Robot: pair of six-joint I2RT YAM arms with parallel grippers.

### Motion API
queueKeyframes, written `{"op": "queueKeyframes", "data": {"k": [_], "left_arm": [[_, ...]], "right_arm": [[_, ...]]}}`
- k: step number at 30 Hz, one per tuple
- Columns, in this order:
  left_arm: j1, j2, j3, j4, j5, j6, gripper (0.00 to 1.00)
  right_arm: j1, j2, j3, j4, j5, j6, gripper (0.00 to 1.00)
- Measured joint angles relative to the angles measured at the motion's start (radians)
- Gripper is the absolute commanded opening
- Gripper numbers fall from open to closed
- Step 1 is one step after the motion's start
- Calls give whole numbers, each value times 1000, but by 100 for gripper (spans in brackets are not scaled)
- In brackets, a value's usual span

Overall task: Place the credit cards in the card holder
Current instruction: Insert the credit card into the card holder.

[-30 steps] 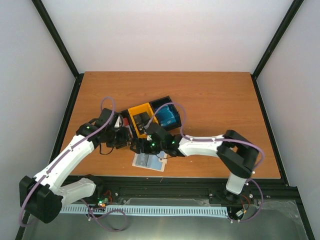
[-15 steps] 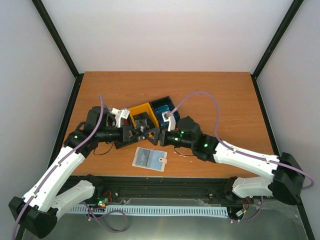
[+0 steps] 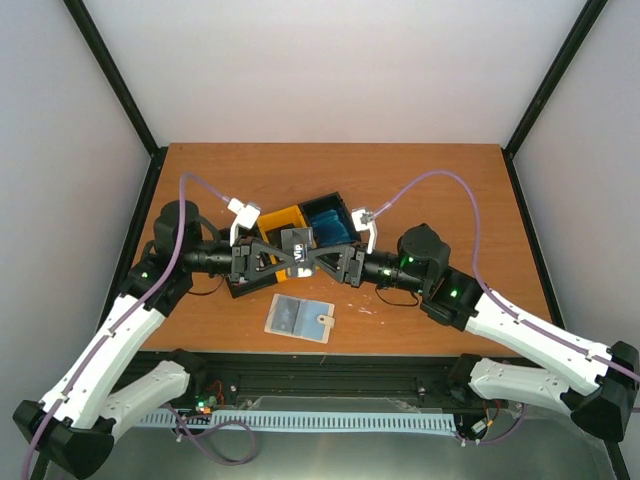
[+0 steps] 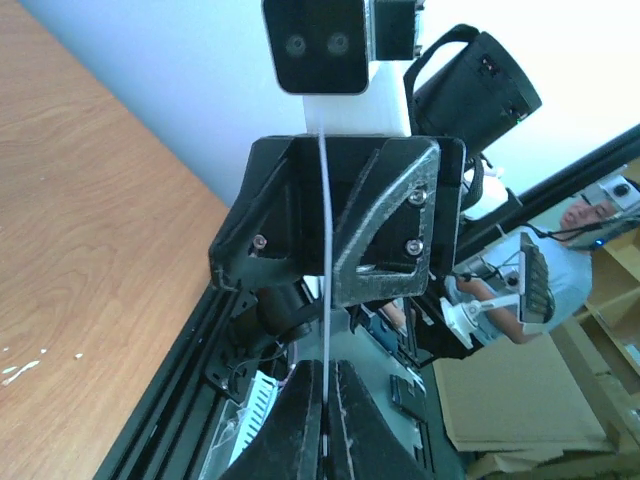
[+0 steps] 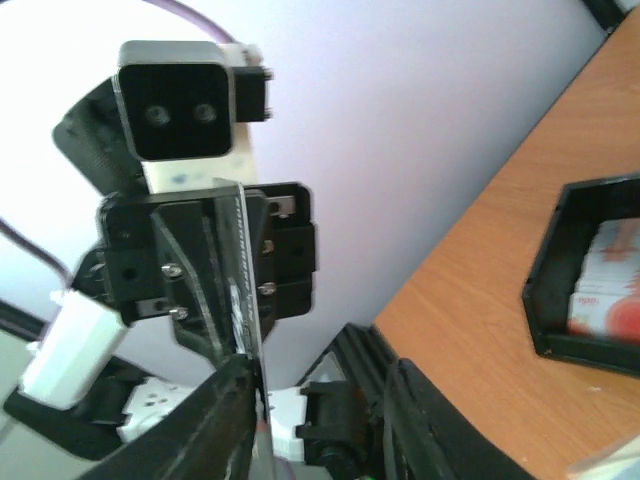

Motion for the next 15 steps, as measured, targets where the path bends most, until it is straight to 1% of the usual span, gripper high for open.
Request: {"op": "queueKeyframes", "data": {"k": [2,8,10,11,13,15], "left_arm": [[0,5,3,25,25,-16,1],[0,13,8,90,77,-65,1],[0,13,8,115,82,-86,1],[0,13,8,127,83,-95,1],[0,13,7,138,82,-105,6],[0,13,6,135,76,-110,8]], "right_arm": [[-1,-5,21,-13,-35,-11,25],[-2,-7,58,-21,-146,-16,15],[-2,2,65,-18,-181,-14,6],[-2,10,68,-14,-198,-12,3],[-3,24,71,-5,-226,-5,3],[-6,26,75,-3,-237,-2,3]]}}
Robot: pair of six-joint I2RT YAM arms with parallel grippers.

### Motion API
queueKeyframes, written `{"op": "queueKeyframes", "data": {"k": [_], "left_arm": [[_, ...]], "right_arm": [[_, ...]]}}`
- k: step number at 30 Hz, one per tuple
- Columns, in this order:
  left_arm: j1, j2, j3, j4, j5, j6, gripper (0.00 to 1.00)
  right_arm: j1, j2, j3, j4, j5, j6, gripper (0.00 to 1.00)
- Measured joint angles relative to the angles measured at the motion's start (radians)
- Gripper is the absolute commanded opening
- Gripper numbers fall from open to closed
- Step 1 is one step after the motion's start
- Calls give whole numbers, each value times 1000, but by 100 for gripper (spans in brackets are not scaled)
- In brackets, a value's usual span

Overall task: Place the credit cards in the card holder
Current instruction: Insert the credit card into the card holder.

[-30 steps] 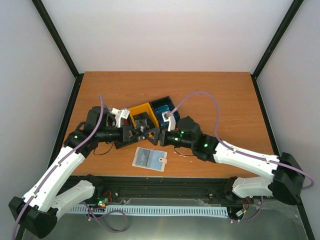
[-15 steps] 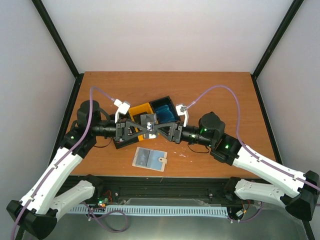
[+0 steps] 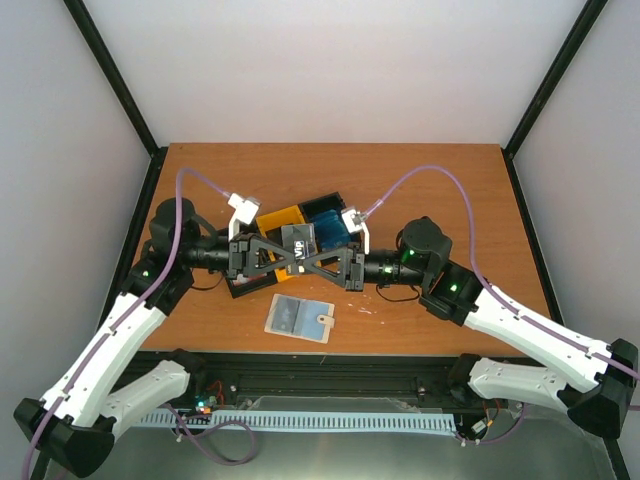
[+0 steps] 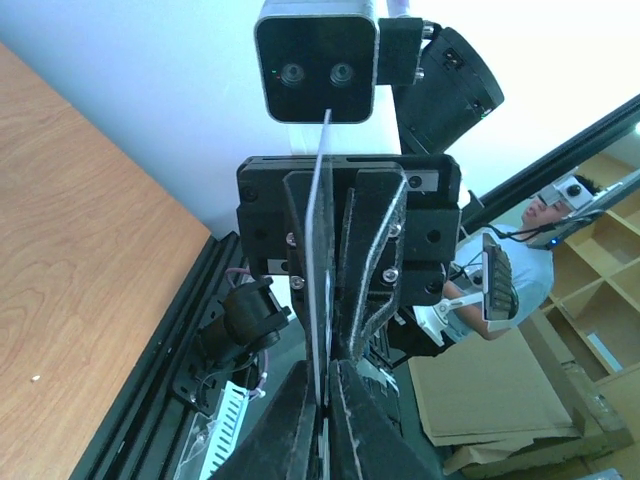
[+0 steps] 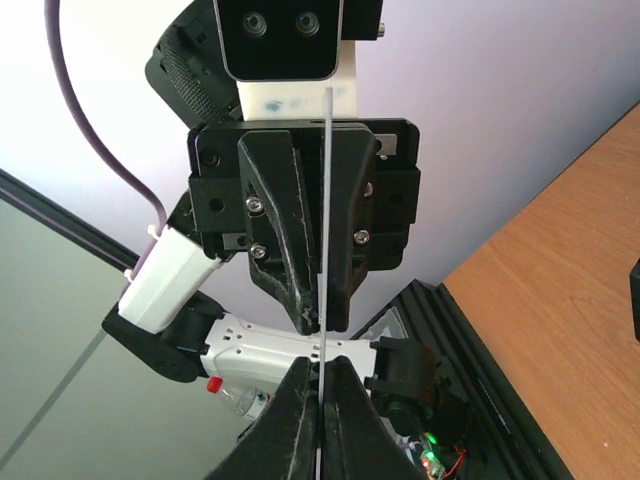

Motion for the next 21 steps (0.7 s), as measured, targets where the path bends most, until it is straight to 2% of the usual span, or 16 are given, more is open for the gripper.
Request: {"op": "queueKeyframes", "data": {"k": [1,2,3,4,7,10,12,17,21], "left_arm": [[0,0,0,-5,-5,0,13],[0,0,0,-14,-13,2,28],[0,0,0,-27,-24,6,46],[0,1,-2,-43,-39,15,55],[0,8,-8,-123,-117,36,67],[0,36,-16,-203,-217,55,77],[0,51,-47,-243,-319,50,80],[0,56,-177,-316,-517,12,82],[0,125,-218,-354,-634,-22,81]], "right_arm": [[-2,0,0,-4,-1,1,3],[-2,0,0,-9,3,0,3],[-3,0,1,-18,8,0,3],[-4,0,0,-30,15,-2,3],[-7,-3,-3,-79,65,-8,3],[-8,-10,-12,-154,145,-16,3],[-8,-10,-21,-222,217,-21,3],[-11,0,-107,-372,369,-21,3],[-11,2,-201,-394,396,-20,3]]}}
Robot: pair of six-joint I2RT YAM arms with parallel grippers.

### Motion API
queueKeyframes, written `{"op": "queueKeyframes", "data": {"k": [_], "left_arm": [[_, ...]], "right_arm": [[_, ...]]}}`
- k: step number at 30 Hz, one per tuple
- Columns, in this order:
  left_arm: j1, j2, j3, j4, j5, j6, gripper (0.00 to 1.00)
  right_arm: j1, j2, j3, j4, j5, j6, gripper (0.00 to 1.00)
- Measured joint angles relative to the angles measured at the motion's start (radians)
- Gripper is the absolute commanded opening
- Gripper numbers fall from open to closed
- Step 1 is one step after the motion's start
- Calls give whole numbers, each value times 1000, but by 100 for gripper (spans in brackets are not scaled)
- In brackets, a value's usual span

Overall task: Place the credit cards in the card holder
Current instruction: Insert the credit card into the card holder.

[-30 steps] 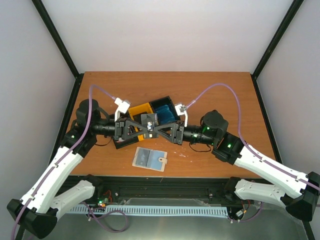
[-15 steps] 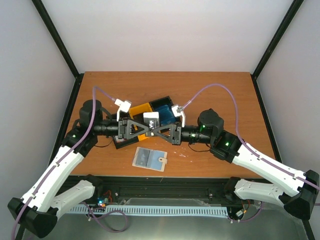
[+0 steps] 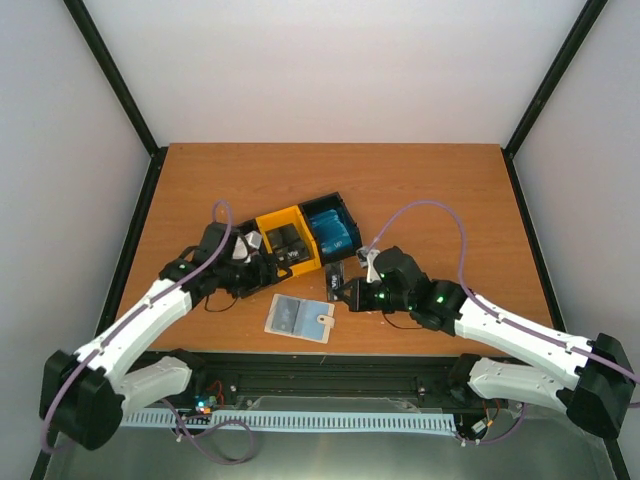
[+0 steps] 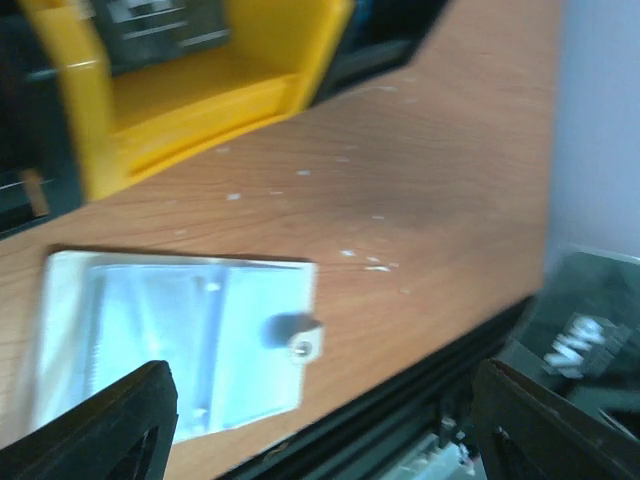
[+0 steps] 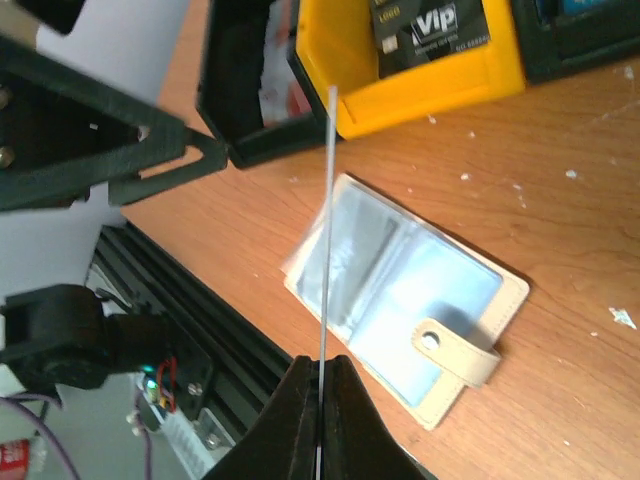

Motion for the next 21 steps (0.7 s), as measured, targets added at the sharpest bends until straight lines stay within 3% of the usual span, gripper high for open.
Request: {"op": "queueKeyframes", "data": {"k": [6,12,21], "left_arm": [[-10,143,-14,-51,-132,-76,80],[-89,210,-82,-51,-176,-140,65],[-121,241,-159,-23,-194,-136,65]], "right_arm": [[0,33,-34,49,-51,-47,3],[0,139,-48,135,-97,-54,3],[1,208,-70,209,-97,-10,3]]}}
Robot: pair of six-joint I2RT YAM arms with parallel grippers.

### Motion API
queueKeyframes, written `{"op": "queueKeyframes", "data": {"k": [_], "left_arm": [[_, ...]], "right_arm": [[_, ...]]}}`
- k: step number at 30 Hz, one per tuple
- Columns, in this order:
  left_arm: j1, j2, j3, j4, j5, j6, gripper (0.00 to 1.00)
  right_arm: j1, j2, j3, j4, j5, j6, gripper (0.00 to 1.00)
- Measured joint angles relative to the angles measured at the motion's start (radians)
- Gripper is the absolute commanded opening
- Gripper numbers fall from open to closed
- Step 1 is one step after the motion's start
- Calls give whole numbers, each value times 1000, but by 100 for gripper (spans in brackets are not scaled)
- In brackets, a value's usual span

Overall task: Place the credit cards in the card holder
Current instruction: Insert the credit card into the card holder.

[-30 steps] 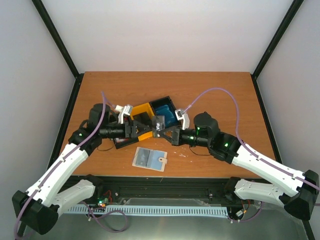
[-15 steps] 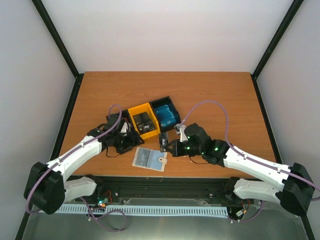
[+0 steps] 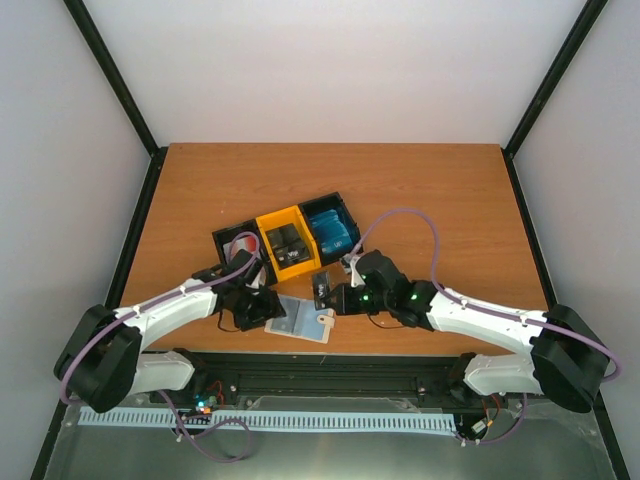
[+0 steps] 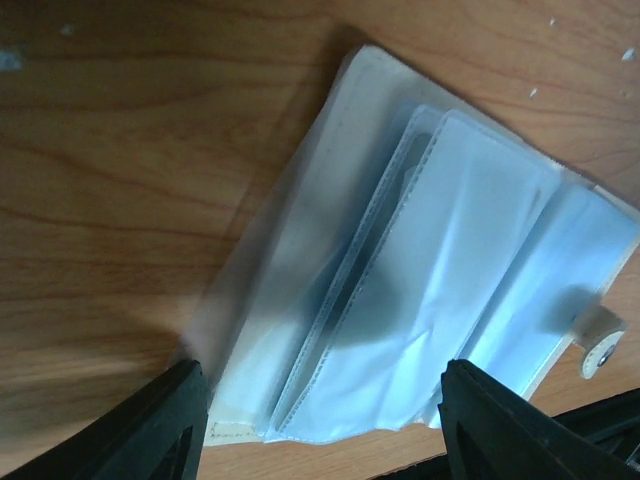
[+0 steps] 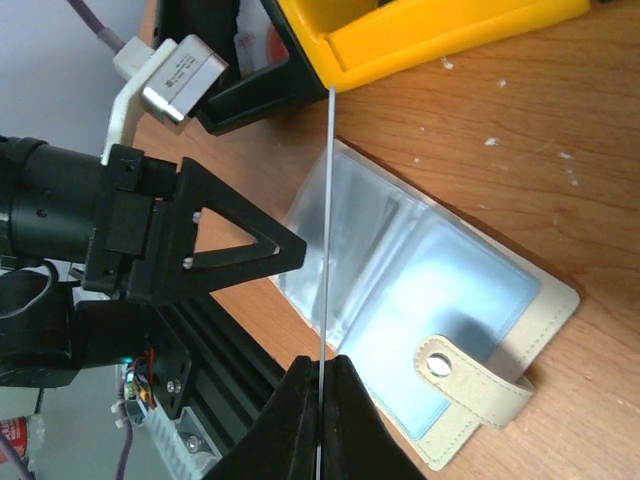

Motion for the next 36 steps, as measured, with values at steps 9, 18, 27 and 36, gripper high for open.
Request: {"op": "queueKeyframes", "data": {"k": [9,18,27,36], "left_arm": [[-1,14,-35,63,76,53,32],[-3,34,-51,70,139,105,30],[-3,34,-52,70,142,108,29],[-3,41,-50,66,141,117,27]], "right_arm": [[14,0,-72,41,62,80,3],[37,22,-158,161,115,189,3],[39,163,-178,338,54,217,3],[48,293,-197,526,-24,275,3]]}}
